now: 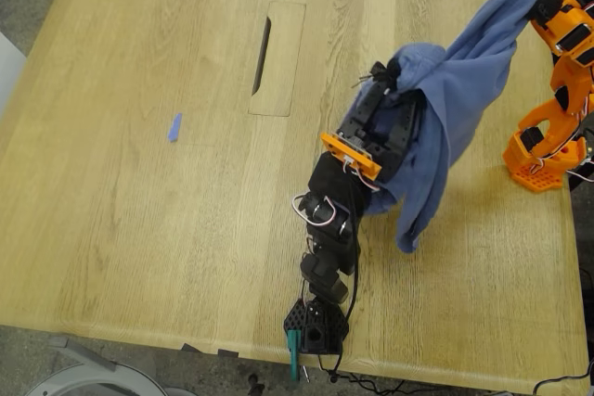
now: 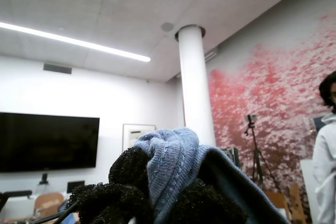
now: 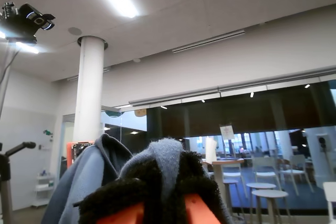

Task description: Fold a T-shirt

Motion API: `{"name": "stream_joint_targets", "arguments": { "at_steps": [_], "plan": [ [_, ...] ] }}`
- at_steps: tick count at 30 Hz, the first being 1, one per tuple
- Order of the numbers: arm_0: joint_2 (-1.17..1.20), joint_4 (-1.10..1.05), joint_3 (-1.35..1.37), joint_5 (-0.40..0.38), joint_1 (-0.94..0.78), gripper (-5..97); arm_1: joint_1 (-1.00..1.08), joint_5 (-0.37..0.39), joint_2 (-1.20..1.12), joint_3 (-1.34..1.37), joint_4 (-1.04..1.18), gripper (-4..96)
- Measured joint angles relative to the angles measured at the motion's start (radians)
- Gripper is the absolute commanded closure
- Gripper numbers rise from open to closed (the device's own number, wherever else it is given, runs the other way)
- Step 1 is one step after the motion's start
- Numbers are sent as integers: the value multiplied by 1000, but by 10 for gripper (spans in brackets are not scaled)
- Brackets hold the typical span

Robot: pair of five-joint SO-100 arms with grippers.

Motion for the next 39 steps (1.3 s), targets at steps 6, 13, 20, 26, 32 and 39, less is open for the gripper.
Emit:
{"name": "stream_joint_targets", "arguments": {
  "at_steps": [6, 13, 20, 26, 32, 39],
  "plan": [
    [5, 64, 3, 0, 75, 918, 9, -15, 9, -28, 61, 914],
    [11, 118, 14, 0, 138, 918, 28, -35, 78, -28, 140, 914],
    [15, 198, 17, 0, 164, 918, 101, -35, 153, -28, 198, 913],
    [31, 249, 44, 0, 178, 918, 146, -26, 196, -28, 252, 912],
    [64, 373, 48, 0, 204, 919, 150, -26, 222, -23, 316, 912],
    [118, 502, 101, -28, 204, 920, 166, 0, 270, -23, 471, 912]
  ]
}}
